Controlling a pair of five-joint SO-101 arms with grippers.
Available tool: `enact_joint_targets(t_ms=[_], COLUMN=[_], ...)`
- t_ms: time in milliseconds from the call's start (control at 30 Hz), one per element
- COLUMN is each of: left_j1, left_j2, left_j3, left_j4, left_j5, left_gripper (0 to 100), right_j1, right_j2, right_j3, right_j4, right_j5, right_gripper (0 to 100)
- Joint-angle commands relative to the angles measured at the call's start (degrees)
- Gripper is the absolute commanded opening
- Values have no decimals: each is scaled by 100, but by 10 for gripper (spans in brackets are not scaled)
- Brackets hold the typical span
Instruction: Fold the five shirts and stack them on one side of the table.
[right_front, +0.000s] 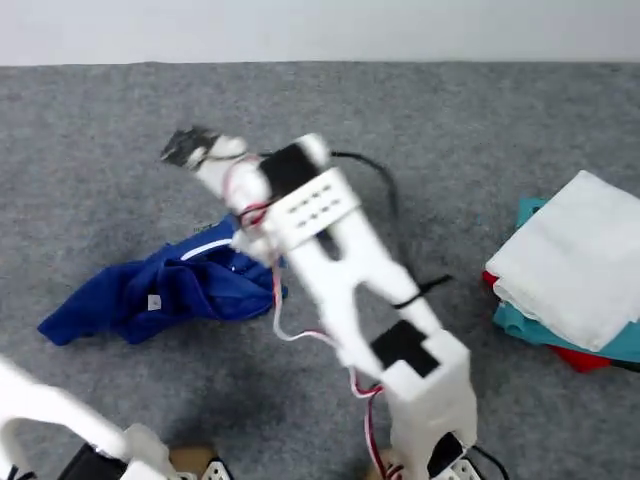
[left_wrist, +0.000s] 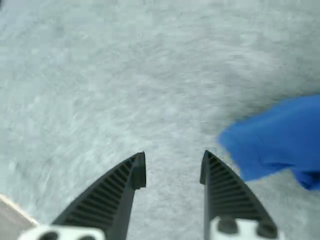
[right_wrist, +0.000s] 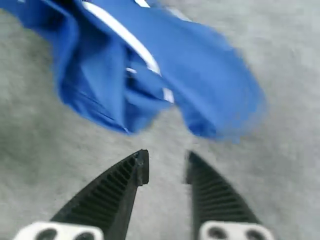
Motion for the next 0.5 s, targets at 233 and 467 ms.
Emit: enact_joint_targets(t_ms=[233, 467], left_j1=[-88, -97], left_j2=[-141, -176], left_j3=[690, 998], left_j4=[-563, -563], left_j5=[97, 97], left_gripper=[181, 181], right_j1=[-1288, -1411], right_j2=[804, 1499], right_j3=[-35, -35], right_j4=[-1604, -2422], right_j5=[-387, -378], right_gripper=[243, 243])
